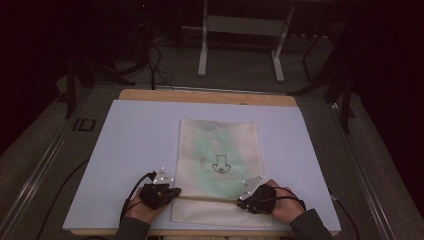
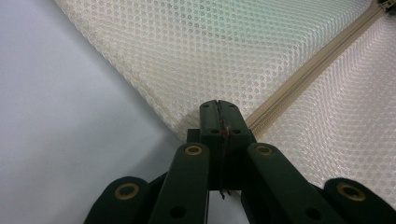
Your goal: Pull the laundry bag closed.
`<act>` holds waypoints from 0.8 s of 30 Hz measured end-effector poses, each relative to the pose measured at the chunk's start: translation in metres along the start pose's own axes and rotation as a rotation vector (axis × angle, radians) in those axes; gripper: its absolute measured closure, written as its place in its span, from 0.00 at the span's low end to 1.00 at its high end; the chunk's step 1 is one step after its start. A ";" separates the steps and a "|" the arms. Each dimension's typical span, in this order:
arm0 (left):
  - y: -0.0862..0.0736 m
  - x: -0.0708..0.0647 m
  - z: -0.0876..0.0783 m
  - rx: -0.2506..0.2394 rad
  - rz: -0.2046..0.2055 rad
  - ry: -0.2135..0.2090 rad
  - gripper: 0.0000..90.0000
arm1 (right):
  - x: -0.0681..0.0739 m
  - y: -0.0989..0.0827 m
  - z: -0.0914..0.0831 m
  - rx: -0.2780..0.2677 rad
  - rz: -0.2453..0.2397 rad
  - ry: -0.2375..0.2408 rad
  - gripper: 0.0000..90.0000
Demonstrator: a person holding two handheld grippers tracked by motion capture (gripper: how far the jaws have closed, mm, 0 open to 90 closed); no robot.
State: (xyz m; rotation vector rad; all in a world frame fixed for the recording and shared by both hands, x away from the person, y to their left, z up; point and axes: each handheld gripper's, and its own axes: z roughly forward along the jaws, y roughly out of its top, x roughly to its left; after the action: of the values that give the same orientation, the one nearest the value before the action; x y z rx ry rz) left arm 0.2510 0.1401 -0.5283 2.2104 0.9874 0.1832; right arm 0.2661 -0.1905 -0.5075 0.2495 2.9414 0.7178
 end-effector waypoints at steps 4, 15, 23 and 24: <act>0.000 0.000 0.000 0.000 0.002 0.001 0.99 | 0.000 -0.002 -0.001 0.002 0.001 -0.001 0.91; 0.000 0.000 0.000 0.001 -0.001 0.000 0.99 | -0.001 -0.014 -0.008 -0.001 0.028 -0.008 0.92; 0.000 0.000 0.000 0.002 0.001 0.001 0.99 | -0.002 -0.019 -0.011 0.004 0.031 -0.013 0.92; 0.000 0.000 0.000 0.002 0.001 0.001 0.99 | -0.002 -0.019 -0.012 0.005 0.032 -0.014 0.92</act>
State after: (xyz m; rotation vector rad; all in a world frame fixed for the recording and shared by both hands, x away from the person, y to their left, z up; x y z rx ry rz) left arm 0.2509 0.1401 -0.5282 2.2129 0.9871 0.1840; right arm 0.2643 -0.2133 -0.5059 0.3018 2.9326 0.7106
